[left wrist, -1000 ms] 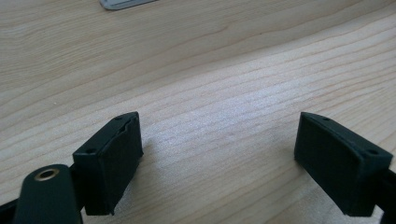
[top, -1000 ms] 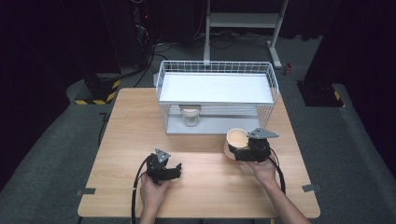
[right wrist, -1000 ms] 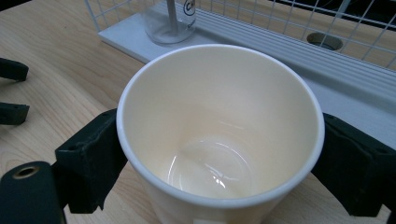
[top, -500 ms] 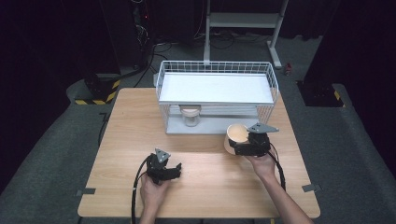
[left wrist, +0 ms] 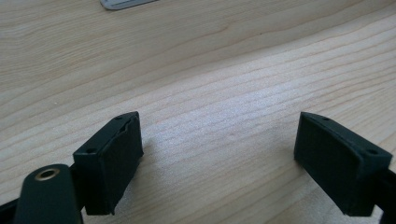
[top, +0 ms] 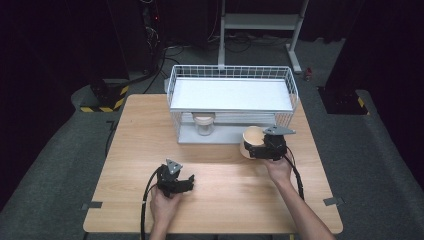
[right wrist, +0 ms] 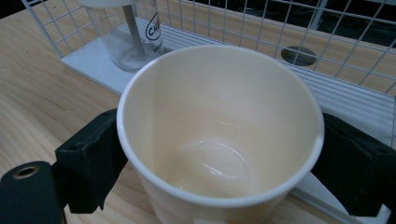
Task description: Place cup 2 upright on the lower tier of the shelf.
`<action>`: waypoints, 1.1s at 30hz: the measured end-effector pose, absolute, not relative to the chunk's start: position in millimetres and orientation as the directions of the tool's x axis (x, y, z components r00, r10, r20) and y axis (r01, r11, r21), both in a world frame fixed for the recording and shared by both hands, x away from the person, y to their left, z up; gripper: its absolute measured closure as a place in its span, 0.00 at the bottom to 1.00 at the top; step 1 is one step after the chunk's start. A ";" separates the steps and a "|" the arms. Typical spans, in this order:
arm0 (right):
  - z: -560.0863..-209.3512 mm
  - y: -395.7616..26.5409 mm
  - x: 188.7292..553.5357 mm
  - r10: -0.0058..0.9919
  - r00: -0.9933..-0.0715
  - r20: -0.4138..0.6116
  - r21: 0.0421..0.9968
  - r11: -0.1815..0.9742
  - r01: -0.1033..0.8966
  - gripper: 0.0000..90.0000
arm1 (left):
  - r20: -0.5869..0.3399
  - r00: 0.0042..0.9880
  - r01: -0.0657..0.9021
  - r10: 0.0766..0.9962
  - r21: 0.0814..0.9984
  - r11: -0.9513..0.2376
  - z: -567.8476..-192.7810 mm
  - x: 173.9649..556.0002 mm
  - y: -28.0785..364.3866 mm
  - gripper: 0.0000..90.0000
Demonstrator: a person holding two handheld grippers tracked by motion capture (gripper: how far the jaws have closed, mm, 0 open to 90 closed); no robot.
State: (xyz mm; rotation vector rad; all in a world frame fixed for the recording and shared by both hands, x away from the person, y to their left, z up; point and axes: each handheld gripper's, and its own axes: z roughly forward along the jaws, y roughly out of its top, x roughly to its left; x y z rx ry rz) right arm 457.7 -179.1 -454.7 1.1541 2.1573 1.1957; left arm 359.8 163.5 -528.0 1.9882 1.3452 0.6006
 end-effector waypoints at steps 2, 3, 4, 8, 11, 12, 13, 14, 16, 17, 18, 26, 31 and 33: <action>-454.3 -176.9 460.4 0.821 -0.570 0.036 0.842 0.282 0.459 0.12 | 0.012 0.365 0.630 0.931 0.733 -0.256 -528.0 359.8 163.5 0.18; -454.8 -176.1 461.6 0.823 -0.567 0.039 0.841 0.280 0.464 0.12 | 0.011 0.365 0.630 0.931 0.733 -0.256 -528.0 359.8 163.5 0.18; -455.2 -175.7 462.9 0.824 -0.566 0.036 0.837 0.285 0.468 0.12 | 0.012 0.365 0.630 0.931 0.733 -0.256 -528.0 359.8 163.5 0.18; -456.4 -172.6 467.6 0.833 -0.552 0.039 0.833 0.279 0.479 0.12 | 0.011 0.365 0.630 0.931 0.733 -0.256 -528.0 359.8 163.5 0.18; -456.3 -170.5 472.1 0.835 -0.551 0.016 0.832 0.294 0.470 0.12 | 0.011 0.365 0.630 0.931 0.733 -0.256 -528.0 359.8 163.5 0.18; -456.4 -169.8 473.8 0.836 -0.549 0.009 0.832 0.299 0.468 0.12 | 0.011 0.365 0.630 0.931 0.733 -0.256 -528.0 359.8 163.5 0.18; -456.7 -169.3 474.9 0.839 -0.545 0.008 0.832 0.297 0.469 0.12 | 0.011 0.364 0.630 0.931 0.733 -0.255 -528.0 359.8 163.5 0.18; -457.3 -169.3 476.1 0.841 -0.541 0.013 0.833 0.290 0.471 0.12 | 0.011 0.364 0.630 0.931 0.733 -0.255 -528.0 359.8 163.5 0.18; -459.3 -169.7 478.6 0.843 -0.537 0.018 0.832 0.285 0.475 0.12 | 0.011 0.364 0.630 0.931 0.733 -0.255 -528.0 359.8 163.5 0.18; -460.4 -169.3 479.2 0.846 -0.532 0.019 0.830 0.283 0.480 0.12 | 0.011 0.364 0.630 0.931 0.733 -0.255 -528.0 359.8 163.5 0.18; -461.7 -169.2 480.0 0.849 -0.529 0.019 0.828 0.283 0.484 0.12 | 0.011 0.364 0.630 0.931 0.733 -0.255 -528.0 359.8 163.5 0.18; -465.4 -168.4 483.3 0.849 -0.528 0.008 0.834 0.285 0.472 0.12 | 0.011 0.364 0.630 0.931 0.734 -0.255 -528.0 359.8 163.5 0.18; -467.3 -168.2 485.3 0.846 -0.533 0.001 0.838 0.290 0.462 0.12 | 0.011 0.364 0.630 0.931 0.734 -0.255 -528.0 359.8 163.5 0.18; -468.3 -168.2 486.7 0.848 -0.530 0.004 0.841 0.284 0.461 0.11 | 0.011 0.364 0.630 0.931 0.733 -0.255 -528.0 359.8 163.6 0.18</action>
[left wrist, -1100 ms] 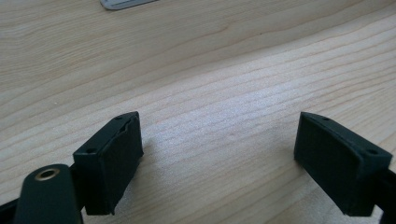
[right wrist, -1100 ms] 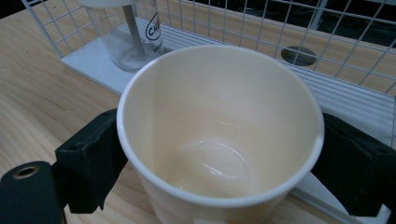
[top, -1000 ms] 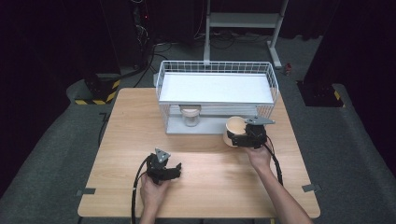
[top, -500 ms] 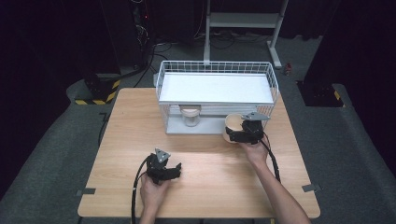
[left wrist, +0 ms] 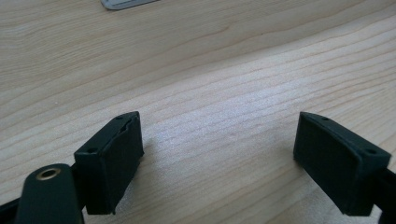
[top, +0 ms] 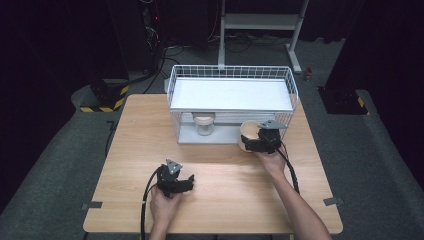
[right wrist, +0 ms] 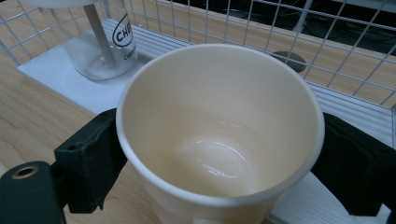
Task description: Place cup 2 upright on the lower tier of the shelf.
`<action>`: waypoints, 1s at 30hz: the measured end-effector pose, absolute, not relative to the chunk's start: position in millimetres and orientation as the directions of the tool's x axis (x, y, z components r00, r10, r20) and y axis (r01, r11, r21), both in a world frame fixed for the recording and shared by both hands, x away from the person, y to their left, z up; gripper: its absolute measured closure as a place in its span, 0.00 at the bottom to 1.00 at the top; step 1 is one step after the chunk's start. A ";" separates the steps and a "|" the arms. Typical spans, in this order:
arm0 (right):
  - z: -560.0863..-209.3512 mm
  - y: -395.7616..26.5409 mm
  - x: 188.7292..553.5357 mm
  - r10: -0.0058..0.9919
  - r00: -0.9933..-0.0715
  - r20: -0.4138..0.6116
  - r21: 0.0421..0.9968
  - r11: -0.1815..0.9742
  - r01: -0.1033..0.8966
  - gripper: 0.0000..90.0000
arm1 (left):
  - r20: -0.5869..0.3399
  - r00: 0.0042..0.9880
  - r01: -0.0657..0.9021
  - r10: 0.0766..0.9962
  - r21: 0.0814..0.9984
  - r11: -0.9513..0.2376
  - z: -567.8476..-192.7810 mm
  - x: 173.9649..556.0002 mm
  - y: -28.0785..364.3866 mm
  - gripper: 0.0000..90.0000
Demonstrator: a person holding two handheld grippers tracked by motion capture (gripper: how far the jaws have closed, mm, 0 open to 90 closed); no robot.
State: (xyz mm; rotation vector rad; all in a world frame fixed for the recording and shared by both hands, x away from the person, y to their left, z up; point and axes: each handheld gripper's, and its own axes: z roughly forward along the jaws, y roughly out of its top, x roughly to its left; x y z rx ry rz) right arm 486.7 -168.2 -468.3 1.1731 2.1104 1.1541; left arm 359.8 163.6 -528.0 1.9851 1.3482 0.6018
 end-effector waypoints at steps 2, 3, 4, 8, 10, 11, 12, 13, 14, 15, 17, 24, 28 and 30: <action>-469.2 -168.4 488.0 0.849 -0.529 0.006 0.844 0.279 0.458 0.11 | 0.011 0.364 0.630 0.931 0.734 -0.254 -528.0 359.8 163.6 0.18; -469.4 -168.4 488.7 0.849 -0.528 0.010 0.844 0.276 0.459 0.11 | 0.009 0.363 0.630 0.932 0.734 -0.253 -528.0 359.8 163.7 0.18; -468.8 -168.1 490.1 0.850 -0.527 0.011 0.838 0.280 0.469 0.11 | 0.009 0.363 0.630 0.932 0.734 -0.252 -528.1 359.8 163.7 0.18; -467.1 -166.4 496.8 0.851 -0.525 0.007 0.830 0.288 0.478 0.11 | 0.009 0.362 0.630 0.932 0.734 -0.252 -528.0 359.8 163.7 0.18; -467.6 -166.2 499.3 0.850 -0.527 0.002 0.833 0.290 0.472 0.11 | 0.010 0.362 0.630 0.932 0.734 -0.253 -528.0 359.8 163.7 0.18; -468.3 -166.2 500.0 0.850 -0.527 0.005 0.835 0.287 0.470 0.11 | 0.010 0.362 0.630 0.932 0.734 -0.253 -528.0 359.8 163.7 0.18; -468.9 -166.1 500.2 0.852 -0.524 0.016 0.835 0.276 0.475 0.11 | 0.010 0.362 0.630 0.932 0.734 -0.253 -528.0 359.8 163.7 0.18; -469.7 -166.6 501.1 0.850 -0.526 0.017 0.838 0.275 0.472 0.11 | 0.010 0.362 0.630 0.932 0.734 -0.252 -528.0 359.8 163.7 0.18; -470.4 -166.9 501.9 0.850 -0.527 0.020 0.840 0.272 0.470 0.11 | 0.010 0.362 0.630 0.932 0.734 -0.252 -528.0 359.8 163.7 0.18; -470.8 -167.2 502.5 0.849 -0.528 0.019 0.842 0.271 0.466 0.11 | 0.010 0.362 0.631 0.932 0.734 -0.252 -528.0 359.8 163.7 0.18; -471.8 -167.1 503.5 0.851 -0.524 0.027 0.845 0.261 0.467 0.11 | 0.010 0.362 0.630 0.932 0.734 -0.252 -528.0 359.8 163.7 0.18; -475.0 -168.8 507.0 0.850 -0.526 0.033 0.856 0.248 0.454 0.10 | 0.009 0.359 0.631 0.933 0.734 -0.250 -528.1 359.7 163.7 0.18; -475.4 -169.9 507.5 0.846 -0.532 0.035 0.858 0.247 0.449 0.10 | 0.009 0.359 0.631 0.933 0.734 -0.250 -528.0 359.7 163.7 0.18; -475.5 -170.1 507.5 0.845 -0.533 0.038 0.859 0.244 0.449 0.10 | 0.009 0.359 0.631 0.933 0.734 -0.250 -528.0 359.7 163.7 0.18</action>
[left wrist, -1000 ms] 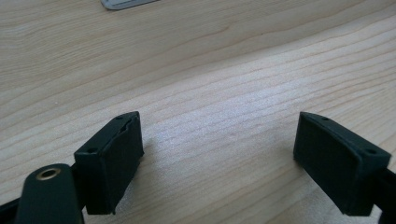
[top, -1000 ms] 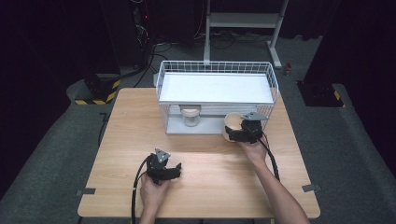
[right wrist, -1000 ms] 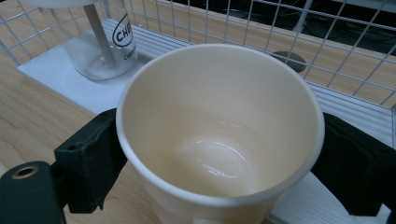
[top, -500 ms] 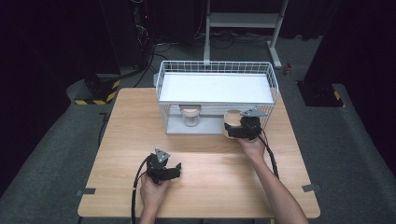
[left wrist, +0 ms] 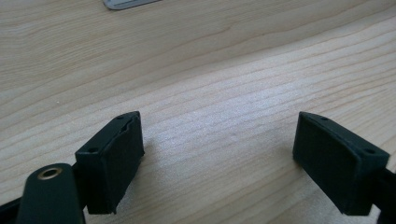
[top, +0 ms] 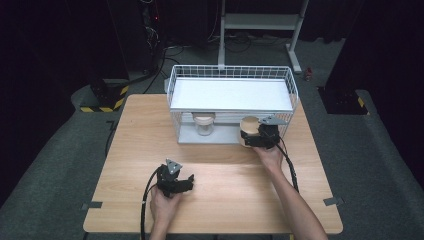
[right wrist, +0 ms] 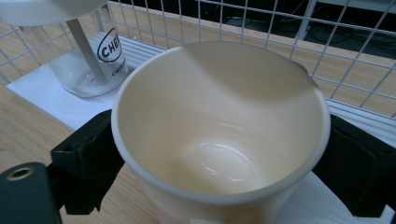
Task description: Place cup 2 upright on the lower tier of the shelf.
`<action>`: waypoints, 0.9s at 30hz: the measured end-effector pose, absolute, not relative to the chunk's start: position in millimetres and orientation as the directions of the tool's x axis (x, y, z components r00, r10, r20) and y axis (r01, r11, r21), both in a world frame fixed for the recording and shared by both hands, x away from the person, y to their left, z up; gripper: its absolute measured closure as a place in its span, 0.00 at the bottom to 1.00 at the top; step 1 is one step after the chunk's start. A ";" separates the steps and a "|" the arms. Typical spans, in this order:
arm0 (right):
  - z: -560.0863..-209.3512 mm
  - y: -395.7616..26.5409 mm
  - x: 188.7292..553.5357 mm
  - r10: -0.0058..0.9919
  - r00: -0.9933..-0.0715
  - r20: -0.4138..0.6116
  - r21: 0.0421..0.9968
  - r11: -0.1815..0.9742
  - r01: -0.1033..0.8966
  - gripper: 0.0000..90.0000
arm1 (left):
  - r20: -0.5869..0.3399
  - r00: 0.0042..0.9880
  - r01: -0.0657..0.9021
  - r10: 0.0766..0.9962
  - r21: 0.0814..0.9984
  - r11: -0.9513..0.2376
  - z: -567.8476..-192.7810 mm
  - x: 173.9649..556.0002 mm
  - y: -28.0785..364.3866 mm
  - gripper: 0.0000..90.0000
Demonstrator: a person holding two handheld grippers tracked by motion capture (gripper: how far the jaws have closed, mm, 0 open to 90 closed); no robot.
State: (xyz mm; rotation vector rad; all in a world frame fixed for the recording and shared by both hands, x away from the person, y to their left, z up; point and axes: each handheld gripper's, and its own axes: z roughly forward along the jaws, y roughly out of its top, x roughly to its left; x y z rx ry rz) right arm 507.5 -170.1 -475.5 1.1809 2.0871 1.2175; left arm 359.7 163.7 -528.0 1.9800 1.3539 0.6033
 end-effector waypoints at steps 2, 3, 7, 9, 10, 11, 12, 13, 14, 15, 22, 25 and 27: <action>-475.4 -170.4 507.6 0.844 -0.534 0.040 0.860 0.243 0.449 0.10 | 0.009 0.359 0.631 0.933 0.734 -0.250 -528.1 359.7 163.7 0.18; -475.2 -170.2 507.1 0.846 -0.532 0.045 0.859 0.240 0.453 0.10 | 0.009 0.359 0.631 0.933 0.734 -0.250 -528.1 359.7 163.7 0.18; -474.2 -170.5 506.3 0.847 -0.531 0.038 0.859 0.244 0.451 0.10 | 0.009 0.359 0.631 0.933 0.734 -0.250 -528.0 359.7 163.7 0.18; -473.5 -170.4 505.8 0.847 -0.530 0.035 0.861 0.244 0.446 0.09 | 0.009 0.359 0.631 0.933 0.734 -0.250 -528.0 359.7 163.7 0.18; -473.4 -170.5 505.7 0.847 -0.531 0.032 0.862 0.246 0.444 0.09 | 0.009 0.359 0.631 0.933 0.734 -0.250 -528.1 359.7 163.7 0.18; -473.4 -170.4 505.4 0.847 -0.530 0.032 0.861 0.245 0.445 0.09 | 0.009 0.359 0.631 0.933 0.734 -0.250 -528.0 359.7 163.7 0.18; -473.3 -170.4 505.3 0.846 -0.531 0.035 0.861 0.244 0.445 0.09 | 0.009 0.359 0.631 0.933 0.735 -0.249 -528.1 359.7 163.7 0.18; -472.9 -170.5 505.1 0.846 -0.532 0.035 0.861 0.245 0.446 0.09 | 0.009 0.359 0.631 0.933 0.734 -0.250 -528.0 359.7 163.7 0.18; -472.5 -170.8 504.8 0.845 -0.534 0.030 0.863 0.247 0.440 0.09 | 0.009 0.359 0.631 0.933 0.735 -0.250 -528.1 359.7 163.7 0.18; -471.8 -170.9 504.2 0.845 -0.534 0.033 0.863 0.245 0.441 0.09 | 0.009 0.359 0.631 0.933 0.734 -0.250 -528.1 359.7 163.7 0.18; -470.9 -173.7 499.2 0.844 -0.536 0.038 0.866 0.240 0.439 0.09 | 0.009 0.359 0.631 0.933 0.734 -0.250 -528.1 359.7 163.7 0.18; -472.1 -175.8 495.3 0.847 -0.530 0.048 0.860 0.235 0.453 0.10 | 0.009 0.359 0.631 0.933 0.734 -0.250 -528.1 359.7 163.7 0.18; -473.4 -178.1 492.5 0.851 -0.522 0.056 0.857 0.227 0.463 0.10 | 0.010 0.359 0.631 0.933 0.734 -0.250 -528.1 359.7 163.7 0.18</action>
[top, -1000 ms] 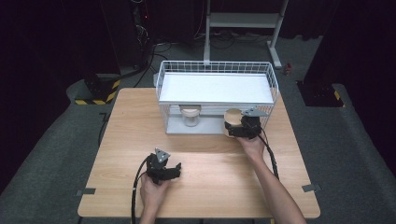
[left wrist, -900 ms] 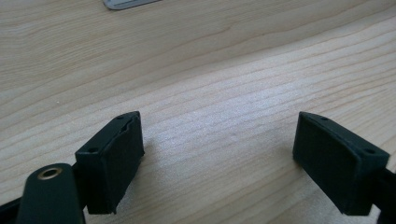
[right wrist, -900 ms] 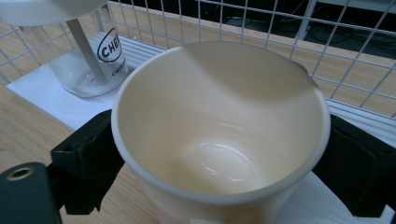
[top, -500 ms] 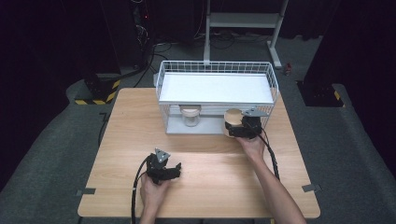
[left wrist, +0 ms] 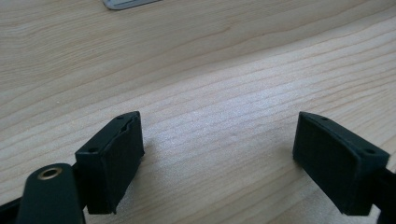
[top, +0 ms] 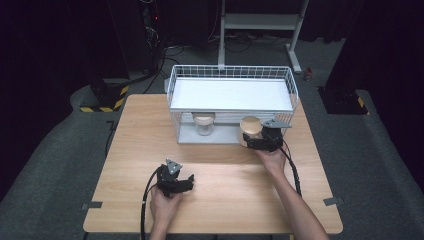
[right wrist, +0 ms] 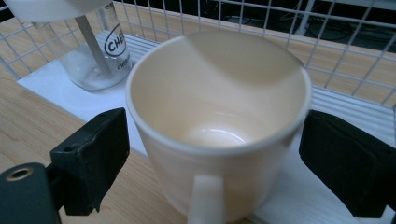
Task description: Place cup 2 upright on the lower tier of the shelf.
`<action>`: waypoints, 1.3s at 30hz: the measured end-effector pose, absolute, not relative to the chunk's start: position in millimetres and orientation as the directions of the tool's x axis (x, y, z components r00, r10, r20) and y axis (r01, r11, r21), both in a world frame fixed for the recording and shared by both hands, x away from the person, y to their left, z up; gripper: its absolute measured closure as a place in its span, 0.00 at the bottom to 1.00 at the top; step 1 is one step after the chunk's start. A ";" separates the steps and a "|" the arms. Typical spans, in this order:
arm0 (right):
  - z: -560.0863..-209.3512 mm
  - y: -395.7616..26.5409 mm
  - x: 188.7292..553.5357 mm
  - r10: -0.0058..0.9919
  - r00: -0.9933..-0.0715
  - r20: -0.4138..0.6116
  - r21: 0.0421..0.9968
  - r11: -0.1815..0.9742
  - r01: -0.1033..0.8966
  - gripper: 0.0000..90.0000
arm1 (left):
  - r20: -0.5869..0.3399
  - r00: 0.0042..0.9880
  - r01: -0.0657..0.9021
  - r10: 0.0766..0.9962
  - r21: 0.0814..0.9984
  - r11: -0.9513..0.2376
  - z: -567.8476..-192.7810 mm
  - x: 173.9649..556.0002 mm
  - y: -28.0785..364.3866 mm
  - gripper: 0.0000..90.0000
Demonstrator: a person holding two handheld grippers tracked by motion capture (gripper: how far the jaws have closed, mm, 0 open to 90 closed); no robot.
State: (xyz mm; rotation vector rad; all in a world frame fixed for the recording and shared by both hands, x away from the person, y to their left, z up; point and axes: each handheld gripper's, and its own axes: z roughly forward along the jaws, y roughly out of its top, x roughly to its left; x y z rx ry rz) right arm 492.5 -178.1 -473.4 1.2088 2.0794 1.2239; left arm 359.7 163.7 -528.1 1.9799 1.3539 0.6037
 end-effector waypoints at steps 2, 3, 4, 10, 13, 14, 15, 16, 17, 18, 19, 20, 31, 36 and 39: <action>-474.4 -181.3 489.4 0.850 -0.524 0.063 0.857 0.223 0.464 0.11 | 0.009 0.359 0.631 0.933 0.734 -0.250 -528.1 359.7 163.7 0.18; -474.5 -182.2 487.0 0.849 -0.525 0.061 0.857 0.225 0.464 0.12 | 0.010 0.359 0.631 0.933 0.734 -0.250 -528.1 359.7 163.7 0.18; -474.6 -182.9 483.7 0.846 -0.530 0.054 0.856 0.234 0.461 0.13 | 0.009 0.359 0.631 0.933 0.734 -0.250 -528.1 359.7 163.7 0.18; -476.5 -185.1 471.6 0.855 -0.519 0.025 0.852 0.253 0.458 0.23 | 0.009 0.359 0.631 0.933 0.734 -0.250 -528.1 359.7 163.7 0.18; -481.8 -184.5 469.4 0.856 -0.516 0.015 0.841 0.269 0.470 0.27 | 0.009 0.359 0.631 0.933 0.734 -0.250 -528.1 359.7 163.6 0.18; -483.2 -184.5 469.2 0.857 -0.515 0.008 0.839 0.274 0.470 0.29 | 0.010 0.359 0.631 0.933 0.734 -0.250 -528.0 359.7 163.7 0.18; -484.6 -183.8 468.4 0.862 -0.507 0.015 0.833 0.270 0.484 0.30 | 0.010 0.359 0.631 0.933 0.734 -0.250 -528.0 359.7 163.7 0.18; -486.0 -183.7 468.5 0.861 -0.508 0.013 0.832 0.272 0.483 0.31 | 0.009 0.359 0.631 0.933 0.735 -0.250 -528.1 359.7 163.7 0.18; -486.8 -182.9 467.9 0.863 -0.504 0.016 0.831 0.269 0.487 0.33 | 0.010 0.359 0.631 0.933 0.734 -0.250 -528.0 359.7 163.7 0.18; -487.3 -182.0 467.8 0.865 -0.502 0.009 0.831 0.273 0.484 0.34 | 0.010 0.359 0.631 0.933 0.734 -0.250 -528.0 359.7 163.7 0.18; -487.6 -181.1 467.8 0.864 -0.503 0.006 0.832 0.275 0.482 0.35 | 0.010 0.359 0.631 0.933 0.734 -0.250 -528.0 359.7 163.7 0.18; -487.6 -180.5 467.8 0.868 -0.496 0.002 0.832 0.274 0.483 0.35 | 0.009 0.359 0.631 0.933 0.734 -0.250 -528.0 359.7 163.7 0.18; -491.0 -177.5 477.1 0.882 -0.471 0.014 0.827 0.254 0.501 0.39 | 0.009 0.359 0.631 0.933 0.734 -0.250 -528.0 359.8 163.7 0.18; -496.1 -176.3 482.1 0.888 -0.458 0.036 0.820 0.236 0.522 0.41 | 0.010 0.359 0.631 0.933 0.734 -0.250 -528.0 359.7 163.7 0.18; -495.7 -175.0 487.7 0.890 -0.454 0.042 0.811 0.235 0.536 0.41 | 0.009 0.359 0.631 0.933 0.734 -0.250 -528.0 359.8 163.7 0.18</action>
